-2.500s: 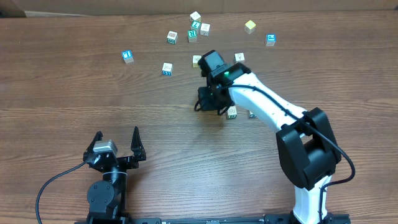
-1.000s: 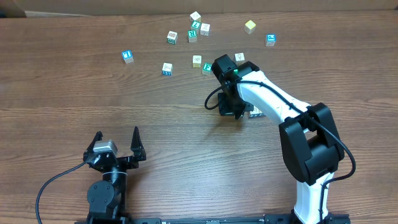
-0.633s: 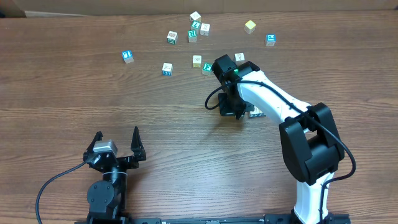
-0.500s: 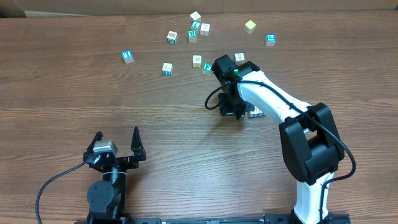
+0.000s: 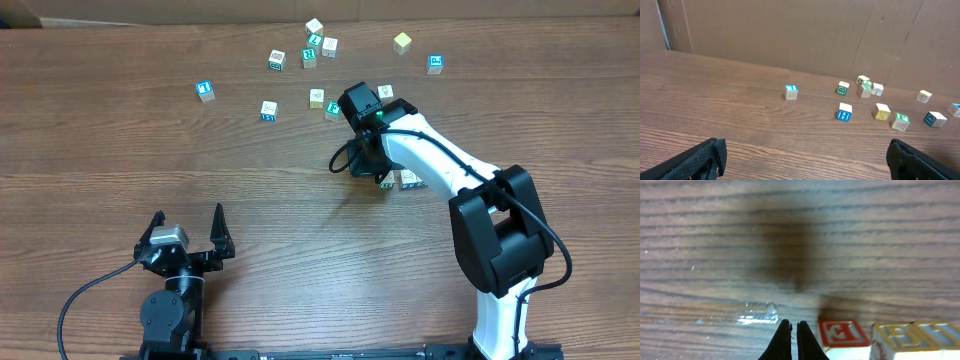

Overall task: Form a horizontal line
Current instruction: 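Press the three blocks together into a straight row with the right gripper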

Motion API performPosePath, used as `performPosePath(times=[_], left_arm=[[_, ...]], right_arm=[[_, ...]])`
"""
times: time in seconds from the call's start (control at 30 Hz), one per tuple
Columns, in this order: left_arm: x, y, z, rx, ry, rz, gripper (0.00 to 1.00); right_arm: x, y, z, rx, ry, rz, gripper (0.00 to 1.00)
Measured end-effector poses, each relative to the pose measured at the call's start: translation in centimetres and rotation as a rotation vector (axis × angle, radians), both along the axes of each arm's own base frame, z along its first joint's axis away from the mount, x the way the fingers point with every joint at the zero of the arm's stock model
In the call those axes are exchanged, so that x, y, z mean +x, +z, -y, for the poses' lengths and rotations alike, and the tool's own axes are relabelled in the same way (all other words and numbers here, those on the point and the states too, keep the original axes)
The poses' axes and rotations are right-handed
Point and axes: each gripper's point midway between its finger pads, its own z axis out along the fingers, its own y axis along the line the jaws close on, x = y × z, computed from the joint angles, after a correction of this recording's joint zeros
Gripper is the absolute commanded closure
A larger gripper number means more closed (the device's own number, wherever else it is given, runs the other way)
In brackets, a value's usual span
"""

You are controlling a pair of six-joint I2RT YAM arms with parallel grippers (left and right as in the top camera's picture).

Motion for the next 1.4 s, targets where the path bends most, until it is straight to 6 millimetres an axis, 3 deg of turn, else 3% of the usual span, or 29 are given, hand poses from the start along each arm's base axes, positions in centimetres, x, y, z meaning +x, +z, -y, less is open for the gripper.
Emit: performPosePath(times=[0.3, 0.57, 1.4], left_arm=[[0.0, 0.0, 0.0, 0.000, 0.000, 0.000, 0.00], [0.0, 0.0, 0.0, 0.000, 0.000, 0.000, 0.01], [0.0, 0.0, 0.0, 0.000, 0.000, 0.000, 0.00]], right_arm=[[1.2, 0.3, 1.1, -0.058, -0.009, 0.056, 0.96], [0.9, 0.1, 3.2, -0.079, -0.062, 0.017, 0.96], [-0.1, 0.0, 3.2, -0.068, -0.062, -0.027, 0.96]])
